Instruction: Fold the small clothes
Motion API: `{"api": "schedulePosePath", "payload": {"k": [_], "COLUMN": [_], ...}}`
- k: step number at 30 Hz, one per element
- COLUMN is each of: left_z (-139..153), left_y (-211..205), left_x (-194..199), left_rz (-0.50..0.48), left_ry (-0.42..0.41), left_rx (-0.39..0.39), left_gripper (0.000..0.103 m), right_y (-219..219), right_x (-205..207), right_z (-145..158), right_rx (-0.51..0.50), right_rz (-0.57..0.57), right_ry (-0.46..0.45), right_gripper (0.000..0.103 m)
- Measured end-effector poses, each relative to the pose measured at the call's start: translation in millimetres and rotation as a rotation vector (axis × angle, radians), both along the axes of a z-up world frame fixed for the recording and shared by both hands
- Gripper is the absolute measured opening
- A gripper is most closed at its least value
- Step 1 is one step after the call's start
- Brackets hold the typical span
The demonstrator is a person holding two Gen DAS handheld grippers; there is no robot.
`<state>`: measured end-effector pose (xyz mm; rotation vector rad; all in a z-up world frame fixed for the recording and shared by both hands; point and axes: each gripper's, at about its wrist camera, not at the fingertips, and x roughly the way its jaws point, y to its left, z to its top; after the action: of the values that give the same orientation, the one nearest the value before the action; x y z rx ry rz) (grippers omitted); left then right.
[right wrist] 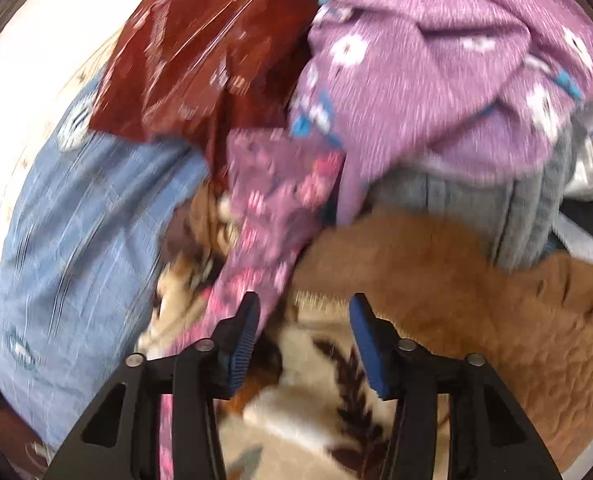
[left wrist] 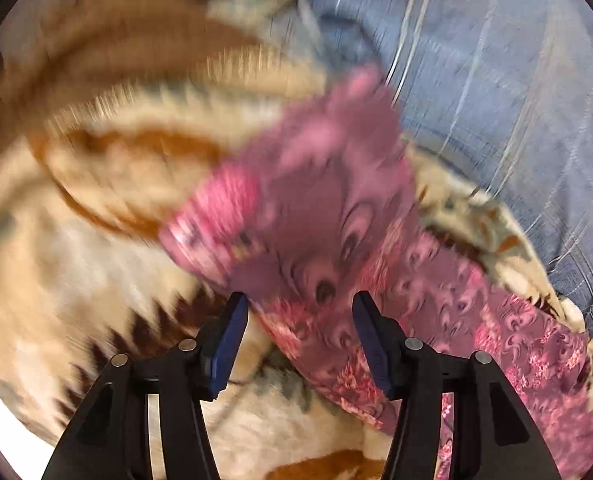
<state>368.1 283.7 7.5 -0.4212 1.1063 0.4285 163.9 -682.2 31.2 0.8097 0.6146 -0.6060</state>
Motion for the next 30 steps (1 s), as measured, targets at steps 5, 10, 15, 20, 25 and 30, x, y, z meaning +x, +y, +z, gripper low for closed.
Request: {"api": "schedulePosePath", "payload": {"k": [5,10,15,20,25,30], "left_z": [-26,-8,9,-21,-57,-50], "left_y": [-9,-50,-117,-176,-213,-219], "left_x": [0,-28,-47,-37,-21,-24], "left_rz": [0.034,-0.074,-0.244,-0.362,-0.418,-0.419], "left_ry": [0.032,-0.047,-0.119,-0.064,0.013,0.016], "left_rx": [-0.021,-0.009,-0.083,-0.103,0.064,0.017], "left_gripper": [0.053,0.053,0.054,0.054,0.054,0.054], "right_y": [-22,-35,-30,-46,-45,-8], "right_x": [21,48,52,56,46,48], "right_z": [-7,-8,14,-27,-19,18], "right_rx": [0.044,0.003,-0.088,0.018,0.004,-0.131], "right_rz": [-0.059,-0.053,0.003,-0.045,-0.036,0.066], "right_ry": [-0.078,-0.052,-0.126,-0.034,-0.101,-0.069], "right_gripper": [0.058,0.037,0.018,0.042,0.013,0.012]}}
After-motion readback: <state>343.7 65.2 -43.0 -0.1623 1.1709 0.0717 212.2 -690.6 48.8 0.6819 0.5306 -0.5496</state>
